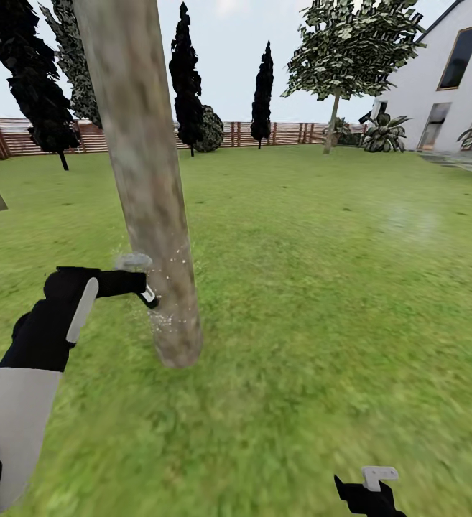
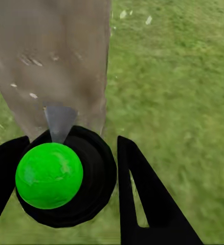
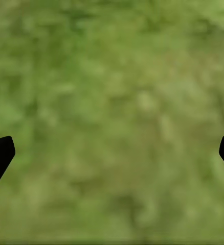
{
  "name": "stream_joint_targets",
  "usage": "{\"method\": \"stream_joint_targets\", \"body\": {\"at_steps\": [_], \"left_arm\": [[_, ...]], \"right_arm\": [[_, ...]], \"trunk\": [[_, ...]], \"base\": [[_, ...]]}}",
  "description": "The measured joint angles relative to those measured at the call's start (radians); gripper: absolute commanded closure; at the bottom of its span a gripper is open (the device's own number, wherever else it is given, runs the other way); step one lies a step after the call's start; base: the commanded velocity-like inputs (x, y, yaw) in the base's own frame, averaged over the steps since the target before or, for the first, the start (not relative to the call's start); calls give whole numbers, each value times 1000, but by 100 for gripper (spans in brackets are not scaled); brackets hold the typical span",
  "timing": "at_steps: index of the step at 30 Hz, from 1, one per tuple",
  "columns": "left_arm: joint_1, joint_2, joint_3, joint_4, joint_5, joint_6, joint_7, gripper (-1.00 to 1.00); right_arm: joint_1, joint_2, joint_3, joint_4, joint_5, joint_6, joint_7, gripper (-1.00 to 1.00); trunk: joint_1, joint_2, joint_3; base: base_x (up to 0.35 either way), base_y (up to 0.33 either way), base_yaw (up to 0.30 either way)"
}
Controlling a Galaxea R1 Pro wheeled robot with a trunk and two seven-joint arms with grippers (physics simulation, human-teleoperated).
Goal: In the garden, pick up the pesticide atomizer on the floor and spray pesticide onto both trees until each tree trunk is fully covered.
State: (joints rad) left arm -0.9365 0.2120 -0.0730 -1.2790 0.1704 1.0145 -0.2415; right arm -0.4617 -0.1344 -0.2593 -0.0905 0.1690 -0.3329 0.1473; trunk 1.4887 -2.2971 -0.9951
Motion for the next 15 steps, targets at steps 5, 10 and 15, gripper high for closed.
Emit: {"method": "stream_joint_targets", "body": {"at_steps": [5, 10, 15], "left_arm": [[-33, 15, 19, 0, 6, 7, -12, 100], [34, 8, -31, 28, 0, -3, -3, 100], [101, 3, -63, 245, -17, -74, 25, 100]], "right_arm": [[0, 0, 0, 0, 0, 0, 0, -100], [0, 0, 0, 0, 0, 0, 0, -100], [0, 0, 0, 0, 0, 0, 0, -100]], "trunk": [[0, 0, 0], [0, 0, 0], [0, 0, 0]], "base": [[0, 0, 0], [0, 0, 0], [0, 0, 0]]}}
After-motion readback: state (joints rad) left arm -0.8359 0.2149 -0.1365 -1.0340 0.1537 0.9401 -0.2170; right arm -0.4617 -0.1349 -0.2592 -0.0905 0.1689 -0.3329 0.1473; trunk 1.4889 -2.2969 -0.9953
